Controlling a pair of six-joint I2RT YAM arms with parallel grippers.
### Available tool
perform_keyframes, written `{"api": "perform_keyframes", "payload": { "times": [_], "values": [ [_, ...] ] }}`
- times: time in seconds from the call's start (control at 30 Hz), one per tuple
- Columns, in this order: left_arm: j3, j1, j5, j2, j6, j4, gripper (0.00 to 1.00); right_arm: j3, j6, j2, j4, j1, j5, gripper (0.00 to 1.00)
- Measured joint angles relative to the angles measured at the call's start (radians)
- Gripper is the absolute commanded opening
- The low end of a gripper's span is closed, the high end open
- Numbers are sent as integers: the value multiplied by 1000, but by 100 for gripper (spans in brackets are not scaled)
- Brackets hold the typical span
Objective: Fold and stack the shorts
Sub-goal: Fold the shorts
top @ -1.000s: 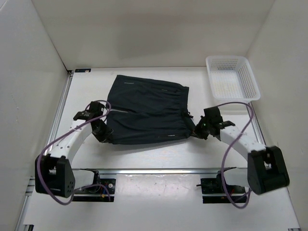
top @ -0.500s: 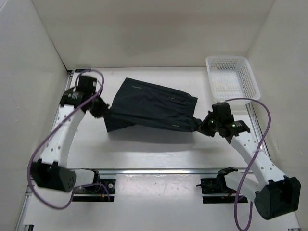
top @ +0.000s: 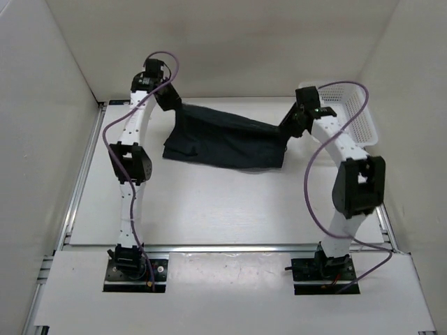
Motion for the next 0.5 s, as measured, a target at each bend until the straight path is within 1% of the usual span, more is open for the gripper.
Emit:
{"api": "perform_keyframes", "payload": {
  "times": [0.03, 0.07, 0.13, 0.17, 0.2, 0.3, 0.37, 0.43, 0.47, 0.5],
  "values": [
    [-8, 9, 14, 36, 5, 39, 63, 72, -9, 74, 7, -14, 10, 83],
    [-18, 19, 27, 63, 10, 68, 71, 148, -18, 143, 2, -27, 16, 90],
    [-20, 47, 51, 121, 6, 111, 72, 292, -46, 275, -6, -48, 22, 98],
    [-28, 61, 59, 140, 7, 128, 72, 334, -56, 321, -2, -56, 25, 100],
    [-43, 71, 64, 145, 9, 137, 72, 346, -62, 345, -3, -60, 29, 100],
    [-126, 107, 72, 119, 28, 166, 72, 321, -76, 358, -30, -60, 32, 100],
    [-196, 119, 74, 77, 45, 179, 67, 264, -74, 330, -28, -55, 31, 100],
    [-283, 122, 75, 15, 64, 174, 60, 167, -68, 280, -10, -52, 24, 96],
    [-308, 121, 76, -7, 72, 169, 53, 118, -64, 251, -5, -50, 17, 96],
    [-333, 117, 72, -31, 80, 163, 53, 60, -59, 218, 1, -48, 4, 95]
  ]
}}
